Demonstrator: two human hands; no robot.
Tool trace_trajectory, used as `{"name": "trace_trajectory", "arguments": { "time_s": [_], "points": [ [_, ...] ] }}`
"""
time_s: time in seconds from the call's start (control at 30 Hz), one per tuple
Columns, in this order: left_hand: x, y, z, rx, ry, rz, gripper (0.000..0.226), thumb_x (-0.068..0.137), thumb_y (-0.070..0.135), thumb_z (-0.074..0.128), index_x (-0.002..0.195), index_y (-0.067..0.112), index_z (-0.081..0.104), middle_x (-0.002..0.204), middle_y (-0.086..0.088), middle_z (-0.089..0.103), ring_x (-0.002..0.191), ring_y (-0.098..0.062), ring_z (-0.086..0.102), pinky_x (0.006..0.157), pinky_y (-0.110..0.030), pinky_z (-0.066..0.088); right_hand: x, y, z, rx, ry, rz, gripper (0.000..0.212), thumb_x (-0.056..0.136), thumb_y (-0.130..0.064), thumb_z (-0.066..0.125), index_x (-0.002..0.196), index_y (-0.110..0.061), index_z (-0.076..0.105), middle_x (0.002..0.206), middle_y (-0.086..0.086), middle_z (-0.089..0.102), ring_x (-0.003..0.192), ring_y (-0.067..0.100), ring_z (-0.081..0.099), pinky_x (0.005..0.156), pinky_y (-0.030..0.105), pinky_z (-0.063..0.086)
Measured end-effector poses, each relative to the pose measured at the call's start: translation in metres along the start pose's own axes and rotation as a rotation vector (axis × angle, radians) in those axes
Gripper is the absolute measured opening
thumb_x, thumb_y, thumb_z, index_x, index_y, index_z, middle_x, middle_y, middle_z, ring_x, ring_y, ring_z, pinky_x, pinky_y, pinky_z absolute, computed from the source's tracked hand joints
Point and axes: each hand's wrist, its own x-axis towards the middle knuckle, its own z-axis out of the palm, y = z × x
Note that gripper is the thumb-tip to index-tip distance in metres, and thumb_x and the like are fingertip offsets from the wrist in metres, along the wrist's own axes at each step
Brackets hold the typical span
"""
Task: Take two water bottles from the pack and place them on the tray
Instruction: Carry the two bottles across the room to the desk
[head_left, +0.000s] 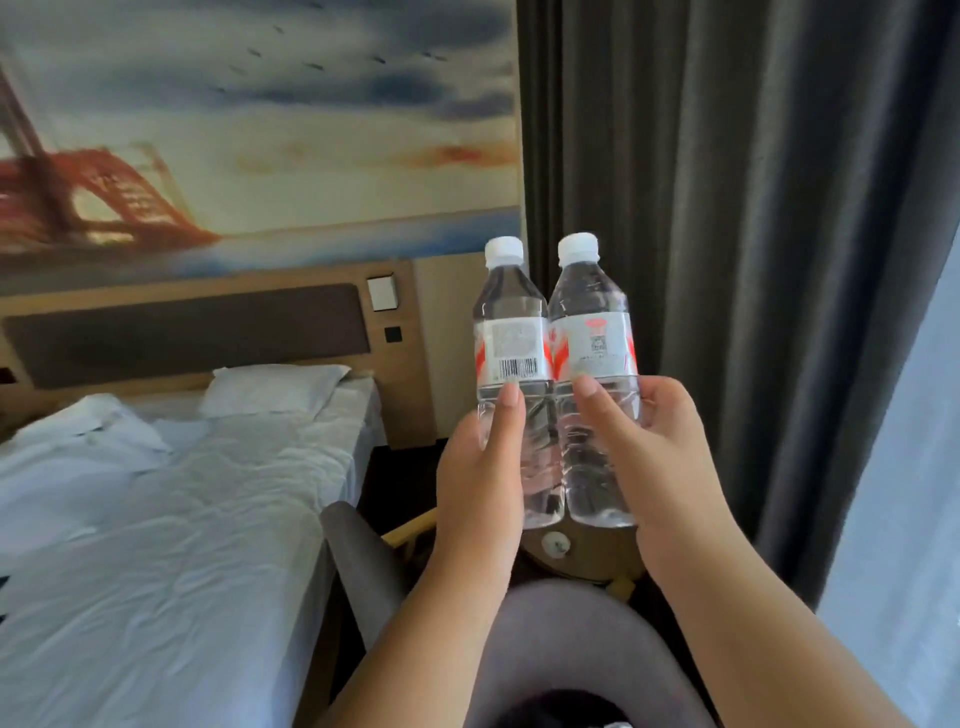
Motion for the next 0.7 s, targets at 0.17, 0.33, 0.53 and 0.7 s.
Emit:
{"name": "trace_trajectory", "arguments": {
  "time_s": [0.17, 0.33, 0.53, 0.7],
  "points": [
    [-0.005, 0.008, 0.011, 0.03, 0.024, 0.026, 0.087, 0.07, 0.095, 0.055, 0.131, 0.034, 0.069, 0.114, 0.007, 0.083, 0.103, -0.01, 0.08, 0.091, -0.04, 0.065, 0.004, -0.005, -0.007, 0.032, -0.013, 0.002, 0.045, 0.072, -0.062, 0.081, 0.102, -0.037, 0.058, 0.095, -0.02, 0.075, 0.082, 0.006, 0.079, 0.055, 0.02, 0.062],
    [-0.006, 0.008, 0.023, 0.013, 0.052, 0.018, 0.099, 0.061, 0.1, 0.056, 0.13, 0.031, 0.069, 0.112, 0.005, 0.084, 0.102, -0.012, 0.081, 0.089, -0.041, 0.066, 0.013, -0.005, -0.02, 0.021, -0.068, 0.001, 0.05, 0.065, -0.072, 0.078, 0.1, -0.043, 0.057, 0.094, -0.029, 0.072, 0.081, -0.001, 0.077, 0.05, 0.014, 0.058],
    [-0.015, -0.002, 0.034, 0.066, 0.149, 0.024, 0.082, 0.066, 0.097, 0.056, 0.119, 0.037, 0.072, 0.112, 0.005, 0.083, 0.103, -0.011, 0.08, 0.088, -0.04, 0.066, 0.019, 0.004, -0.025, -0.003, -0.211, -0.022, 0.025, 0.07, -0.076, 0.067, 0.091, -0.063, 0.063, 0.091, -0.03, 0.076, 0.08, -0.003, 0.077, 0.049, 0.01, 0.055],
    [-0.033, -0.002, 0.017, 0.175, 0.293, 0.011, 0.065, 0.081, 0.085, 0.055, 0.118, 0.035, 0.073, 0.111, 0.002, 0.083, 0.103, -0.015, 0.08, 0.091, -0.048, 0.064, 0.008, 0.023, -0.013, 0.109, -0.393, 0.03, 0.034, 0.082, -0.07, 0.065, 0.111, -0.052, 0.066, 0.105, -0.018, 0.08, 0.092, 0.005, 0.079, 0.065, 0.022, 0.064]
  ]
}}
